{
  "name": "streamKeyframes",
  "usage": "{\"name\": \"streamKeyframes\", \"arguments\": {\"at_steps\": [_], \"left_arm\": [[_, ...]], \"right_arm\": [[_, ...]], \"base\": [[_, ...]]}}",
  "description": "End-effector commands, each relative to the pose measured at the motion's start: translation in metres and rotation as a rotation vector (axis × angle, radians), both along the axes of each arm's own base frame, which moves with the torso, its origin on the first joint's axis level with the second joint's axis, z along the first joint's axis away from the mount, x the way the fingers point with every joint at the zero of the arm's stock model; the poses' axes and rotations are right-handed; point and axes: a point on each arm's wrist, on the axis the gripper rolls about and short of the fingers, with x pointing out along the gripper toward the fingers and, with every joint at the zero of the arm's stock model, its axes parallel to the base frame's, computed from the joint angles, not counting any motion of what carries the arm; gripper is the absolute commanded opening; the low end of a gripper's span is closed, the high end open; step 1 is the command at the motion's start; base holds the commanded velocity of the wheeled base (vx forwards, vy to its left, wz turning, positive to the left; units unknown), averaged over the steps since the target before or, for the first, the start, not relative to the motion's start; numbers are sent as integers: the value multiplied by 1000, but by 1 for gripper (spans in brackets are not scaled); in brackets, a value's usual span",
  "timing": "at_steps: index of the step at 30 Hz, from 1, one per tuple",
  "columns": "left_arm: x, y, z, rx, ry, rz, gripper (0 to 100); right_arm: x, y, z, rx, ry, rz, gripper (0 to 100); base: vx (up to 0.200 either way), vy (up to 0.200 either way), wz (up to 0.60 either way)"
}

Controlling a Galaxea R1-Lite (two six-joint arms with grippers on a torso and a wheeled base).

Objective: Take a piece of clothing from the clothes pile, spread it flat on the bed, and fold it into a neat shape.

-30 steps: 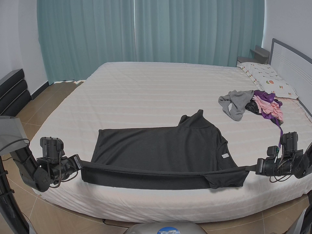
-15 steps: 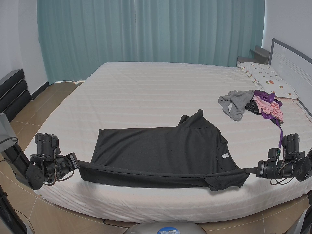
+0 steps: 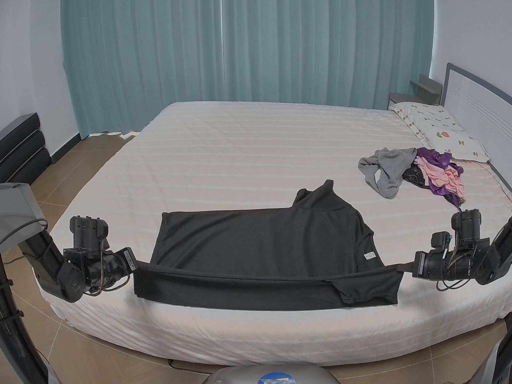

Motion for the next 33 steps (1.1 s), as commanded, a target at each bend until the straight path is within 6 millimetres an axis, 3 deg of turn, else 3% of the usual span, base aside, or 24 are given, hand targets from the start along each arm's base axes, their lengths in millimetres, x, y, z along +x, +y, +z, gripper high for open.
{"name": "streamKeyframes", "arguments": {"at_steps": [1,9,21,26,33], "left_arm": [[15,-1,-16,2,25,-1,0],[32,-2,-33,4,46,1,0],[52,-2,-49,1,45,0,0],[57,-3,-47,-26,30,22,0],[55,-3,-42,-28,21,22,0]], "right_arm": [[18,4,-16,-5,31,12,0],[41,11,-28,-35,31,7,0],[59,12,-39,-19,41,-8,0],[67,10,-30,-4,6,-29,0],[61,10,-18,6,-16,-39,0]], "base": [[0,0,0],[0,0,0],[0,0,0],[0,0,0],[0,0,0]]}}
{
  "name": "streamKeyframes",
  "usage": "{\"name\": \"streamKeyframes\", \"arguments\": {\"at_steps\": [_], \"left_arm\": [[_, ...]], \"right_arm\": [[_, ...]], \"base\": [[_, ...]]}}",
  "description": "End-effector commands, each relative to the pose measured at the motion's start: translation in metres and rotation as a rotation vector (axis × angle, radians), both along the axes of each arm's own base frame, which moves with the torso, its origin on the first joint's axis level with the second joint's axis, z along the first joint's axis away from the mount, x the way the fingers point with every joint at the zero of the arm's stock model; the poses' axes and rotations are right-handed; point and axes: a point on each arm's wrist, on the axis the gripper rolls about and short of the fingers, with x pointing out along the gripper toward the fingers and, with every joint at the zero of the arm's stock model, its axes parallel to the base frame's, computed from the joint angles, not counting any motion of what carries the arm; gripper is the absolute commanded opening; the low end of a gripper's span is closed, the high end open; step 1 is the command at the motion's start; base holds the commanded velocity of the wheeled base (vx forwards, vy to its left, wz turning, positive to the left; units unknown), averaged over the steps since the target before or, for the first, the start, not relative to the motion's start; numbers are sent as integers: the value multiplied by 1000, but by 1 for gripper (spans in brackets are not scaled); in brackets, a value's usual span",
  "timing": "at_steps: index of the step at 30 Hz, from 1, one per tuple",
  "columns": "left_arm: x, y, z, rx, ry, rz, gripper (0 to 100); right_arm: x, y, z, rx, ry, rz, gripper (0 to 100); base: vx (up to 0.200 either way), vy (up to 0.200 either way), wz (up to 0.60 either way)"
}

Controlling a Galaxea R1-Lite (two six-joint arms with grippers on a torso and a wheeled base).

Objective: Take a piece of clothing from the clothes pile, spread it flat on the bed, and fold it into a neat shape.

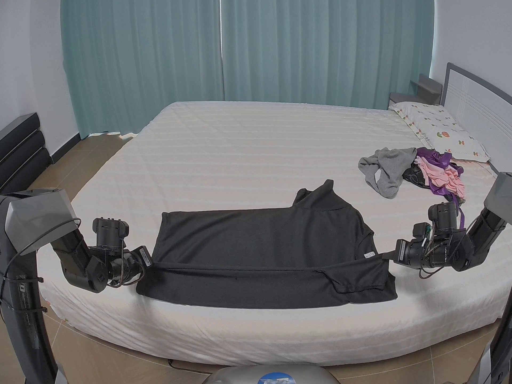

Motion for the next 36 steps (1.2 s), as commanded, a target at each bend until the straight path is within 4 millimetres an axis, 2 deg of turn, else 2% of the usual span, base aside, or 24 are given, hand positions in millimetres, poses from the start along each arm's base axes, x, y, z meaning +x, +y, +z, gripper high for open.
{"name": "streamKeyframes", "arguments": {"at_steps": [1,5,10,13,18,19,20,24,27,29,30,32,34,36], "left_arm": [[-2,1,7,-1,-15,2,0],[-3,1,13,-1,-25,2,0],[-2,-1,6,-2,5,-3,0],[1,-3,-6,-3,26,-9,0],[5,-4,-6,-20,21,5,0],[5,-6,-7,-23,24,1,0],[5,-7,-8,-24,26,-2,100],[5,-7,-7,-25,23,-2,100],[3,-6,-2,-27,13,3,100],[2,-3,9,-28,-11,11,100],[2,-3,9,-28,-11,11,100],[-6,5,28,-32,-50,33,100],[-10,9,35,-34,-64,42,100],[-25,13,49,-82,-78,68,100]], "right_arm": [[-6,0,10,2,-20,2,0],[-9,2,9,2,-14,6,0],[-5,3,0,2,8,8,0],[0,3,-9,1,29,8,0],[4,3,-15,1,37,8,0],[7,3,-19,1,43,8,100],[8,3,-20,1,43,8,100],[8,3,-18,11,41,1,100],[5,3,-3,49,23,-34,100],[1,0,7,67,10,-53,100],[1,0,7,67,10,-53,100],[-14,-2,20,95,6,-77,100],[-22,-2,23,109,11,-87,100],[-43,-1,30,148,39,-120,100]], "base": [[0,0,0],[0,0,0],[0,0,0],[0,0,0],[0,0,0],[0,0,0],[0,0,0],[0,0,0],[0,0,0],[0,0,0],[0,0,0],[0,0,0],[0,0,0],[0,0,0]]}}
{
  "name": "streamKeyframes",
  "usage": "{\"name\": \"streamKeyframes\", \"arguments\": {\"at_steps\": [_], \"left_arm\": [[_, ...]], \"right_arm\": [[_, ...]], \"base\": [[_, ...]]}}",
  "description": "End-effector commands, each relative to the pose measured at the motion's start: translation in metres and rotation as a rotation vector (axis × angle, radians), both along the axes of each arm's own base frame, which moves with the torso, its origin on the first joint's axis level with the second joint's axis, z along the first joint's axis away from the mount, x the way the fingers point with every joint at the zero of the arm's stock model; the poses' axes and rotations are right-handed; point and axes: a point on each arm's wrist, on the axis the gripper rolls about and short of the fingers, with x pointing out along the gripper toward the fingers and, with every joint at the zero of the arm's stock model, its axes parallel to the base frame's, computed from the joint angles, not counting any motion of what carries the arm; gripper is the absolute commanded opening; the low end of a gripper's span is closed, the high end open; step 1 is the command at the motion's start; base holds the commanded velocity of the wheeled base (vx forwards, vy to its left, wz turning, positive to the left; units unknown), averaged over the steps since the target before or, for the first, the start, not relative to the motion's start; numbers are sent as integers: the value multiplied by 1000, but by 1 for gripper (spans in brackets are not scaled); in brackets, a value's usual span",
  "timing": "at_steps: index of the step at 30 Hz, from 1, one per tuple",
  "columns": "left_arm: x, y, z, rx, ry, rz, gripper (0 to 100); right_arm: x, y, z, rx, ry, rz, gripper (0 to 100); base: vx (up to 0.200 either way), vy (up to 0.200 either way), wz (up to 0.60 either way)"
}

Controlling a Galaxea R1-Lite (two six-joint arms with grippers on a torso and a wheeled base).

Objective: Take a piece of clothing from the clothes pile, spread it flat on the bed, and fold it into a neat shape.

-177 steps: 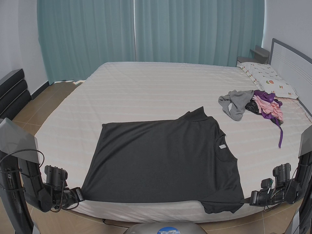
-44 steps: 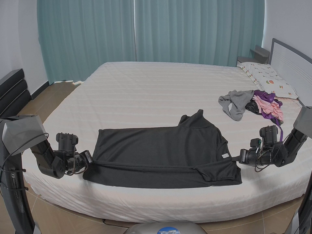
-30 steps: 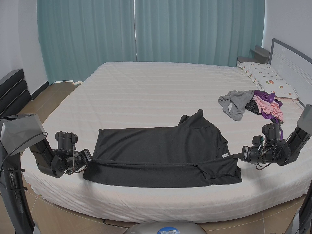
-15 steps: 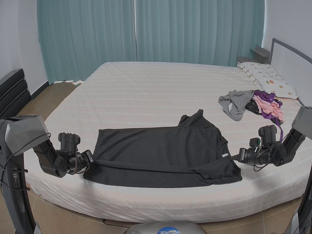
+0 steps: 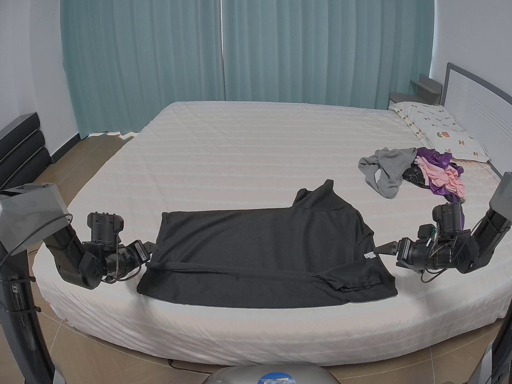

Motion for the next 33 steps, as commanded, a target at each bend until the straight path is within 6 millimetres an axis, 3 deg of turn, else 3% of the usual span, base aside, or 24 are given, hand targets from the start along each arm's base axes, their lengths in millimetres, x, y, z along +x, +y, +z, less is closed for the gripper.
{"name": "streamKeyframes", "arguments": {"at_steps": [1,6,14,30,33], "left_arm": [[-25,11,36,-73,-63,53,100],[-40,13,41,-215,-42,118,100],[-54,10,28,-320,46,90,100],[-55,11,27,-446,67,119,100],[-56,13,28,-468,71,108,100]], "right_arm": [[-36,0,24,58,2,-48,100],[-57,-3,19,104,63,-93,100],[-63,0,14,143,47,-85,100],[-66,3,-8,138,137,-75,100],[-67,7,-8,135,142,-63,100]], "base": [[0,0,0],[0,0,0],[200,0,0],[25,0,0],[0,200,0]]}}
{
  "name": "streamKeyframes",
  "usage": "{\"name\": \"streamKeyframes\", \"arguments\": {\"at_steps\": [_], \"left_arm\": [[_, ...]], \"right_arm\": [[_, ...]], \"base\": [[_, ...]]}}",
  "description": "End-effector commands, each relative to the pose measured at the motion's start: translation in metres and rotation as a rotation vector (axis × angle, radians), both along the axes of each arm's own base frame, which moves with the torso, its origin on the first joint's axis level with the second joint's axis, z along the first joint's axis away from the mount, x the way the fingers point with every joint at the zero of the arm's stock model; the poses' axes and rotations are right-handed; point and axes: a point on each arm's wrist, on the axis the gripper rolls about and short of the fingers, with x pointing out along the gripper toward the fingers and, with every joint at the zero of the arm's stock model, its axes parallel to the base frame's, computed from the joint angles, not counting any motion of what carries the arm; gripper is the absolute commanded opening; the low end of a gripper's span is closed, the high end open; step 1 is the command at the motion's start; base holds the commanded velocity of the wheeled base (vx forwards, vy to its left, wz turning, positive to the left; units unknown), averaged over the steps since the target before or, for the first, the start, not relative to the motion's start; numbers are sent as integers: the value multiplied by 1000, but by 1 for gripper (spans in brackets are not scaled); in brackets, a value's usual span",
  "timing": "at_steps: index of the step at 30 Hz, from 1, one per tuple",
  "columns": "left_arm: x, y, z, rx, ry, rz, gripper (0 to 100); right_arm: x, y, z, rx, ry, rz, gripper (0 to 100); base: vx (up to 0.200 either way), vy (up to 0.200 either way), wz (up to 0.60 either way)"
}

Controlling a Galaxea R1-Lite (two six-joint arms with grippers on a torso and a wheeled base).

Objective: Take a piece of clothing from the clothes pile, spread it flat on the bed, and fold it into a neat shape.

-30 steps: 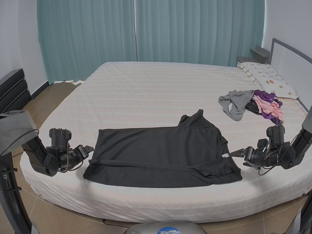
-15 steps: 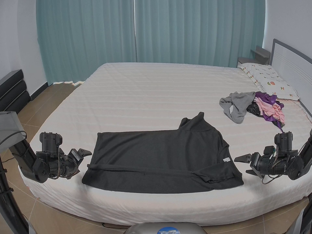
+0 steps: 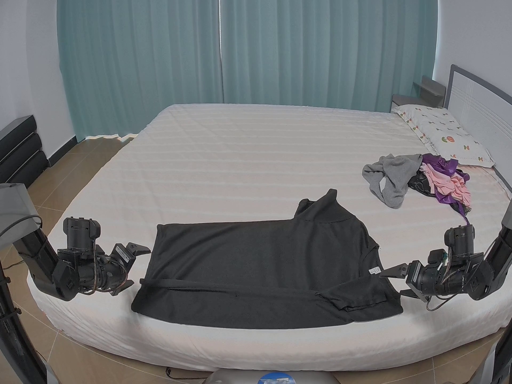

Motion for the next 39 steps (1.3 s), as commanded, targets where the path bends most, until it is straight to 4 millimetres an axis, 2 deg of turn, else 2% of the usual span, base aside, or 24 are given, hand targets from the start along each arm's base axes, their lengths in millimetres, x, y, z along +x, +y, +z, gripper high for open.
{"name": "streamKeyframes", "arguments": {"at_steps": [1,6,15,23,26,29,31,33,35,39], "left_arm": [[-1,3,0,-20,2,-6,100],[-6,2,-2,-41,18,-32,100],[-9,0,-5,-48,31,-46,100],[-11,-3,-7,-52,41,-53,100],[-12,-7,-7,-50,44,-68,100],[-13,-10,-8,-49,49,-77,100],[-13,-12,-11,-48,61,-85,100],[-13,-13,-14,-48,70,-89,100],[-13,-15,-15,-45,72,-90,100],[-13,-15,-15,-44,74,-91,100]], "right_arm": [[-1,6,-4,-3,18,19,100],[-5,17,-7,14,52,36,100],[-6,21,-9,20,70,32,100],[-7,25,-12,8,75,50,100],[-3,32,-5,-9,-14,55,100],[-7,35,-8,-25,-21,58,100],[-17,33,-16,-16,-5,57,100],[-18,30,-22,0,-18,41,100],[-18,27,-38,20,-29,26,100],[-13,29,-54,69,-130,3,100]], "base": [[0,200,0],[0,200,0],[0,0,0],[-200,0,0],[-200,0,0],[-67,0,0],[0,0,0],[0,0,0],[0,0,0],[0,0,0]]}}
